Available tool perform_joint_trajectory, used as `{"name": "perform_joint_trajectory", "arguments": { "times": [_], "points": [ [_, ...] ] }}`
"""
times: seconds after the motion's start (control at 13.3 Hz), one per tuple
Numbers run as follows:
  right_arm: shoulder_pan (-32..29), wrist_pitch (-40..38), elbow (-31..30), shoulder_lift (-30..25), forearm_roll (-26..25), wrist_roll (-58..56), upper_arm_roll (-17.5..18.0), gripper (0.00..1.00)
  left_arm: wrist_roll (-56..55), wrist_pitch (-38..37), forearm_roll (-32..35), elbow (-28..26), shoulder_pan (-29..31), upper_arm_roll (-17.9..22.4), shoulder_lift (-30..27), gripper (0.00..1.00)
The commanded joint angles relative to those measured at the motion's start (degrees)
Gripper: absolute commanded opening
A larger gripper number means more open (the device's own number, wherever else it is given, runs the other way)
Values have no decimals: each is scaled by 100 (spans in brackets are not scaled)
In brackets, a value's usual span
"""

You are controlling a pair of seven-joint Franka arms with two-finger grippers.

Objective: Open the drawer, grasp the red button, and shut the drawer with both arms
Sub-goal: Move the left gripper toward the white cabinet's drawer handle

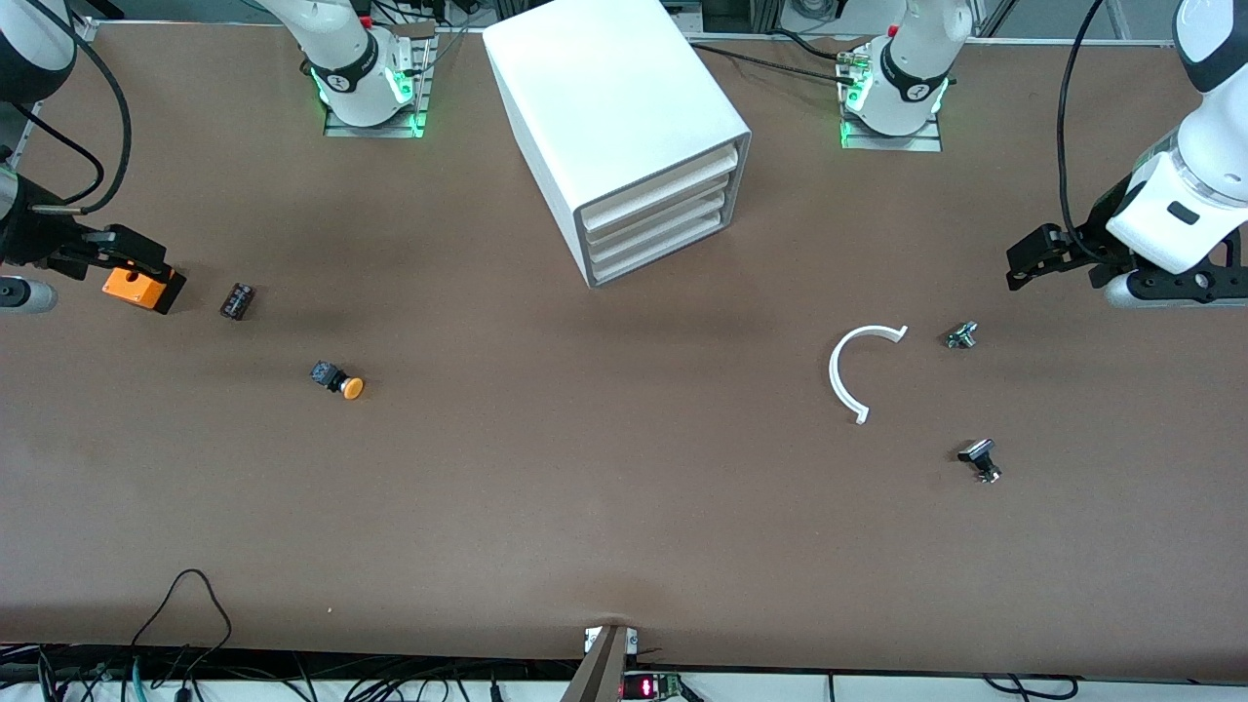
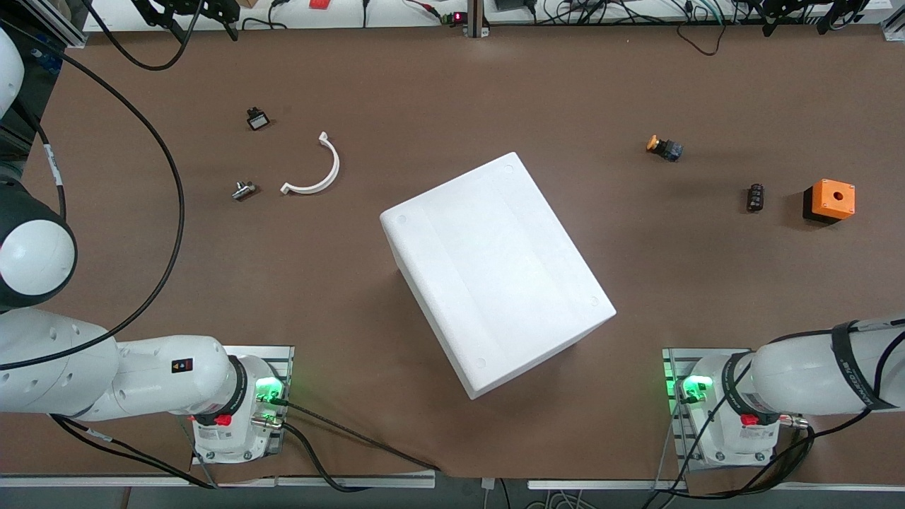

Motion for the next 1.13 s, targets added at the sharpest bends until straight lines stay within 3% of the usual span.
{"name": "perform_joint_trajectory", "arguments": {
  "times": [0.0, 0.45, 0.6, 0.83, 1.05],
  "points": [
    [1, -69, 69, -15, 29, 2, 17, 99, 135, -168, 4, 226, 2, -19, 381, 100],
    [133, -69, 78, 135, 38, -6, 17, 99, 600, -449, -84, 174, -77, -19, 1154, 99],
    [133, -69, 78, 231, 55, -24, 17, 99, 610, -301, -215, -53, -391, -19, 1279, 99],
    [404, -42, 104, 442, 55, -68, 17, 99, 636, -134, -1731, -457, -420, -19, 1595, 99],
    [440, -51, 87, 442, 178, -50, 26, 99, 1275, -54, -2841, -1081, -402, -28, 1806, 99]
  ]
}}
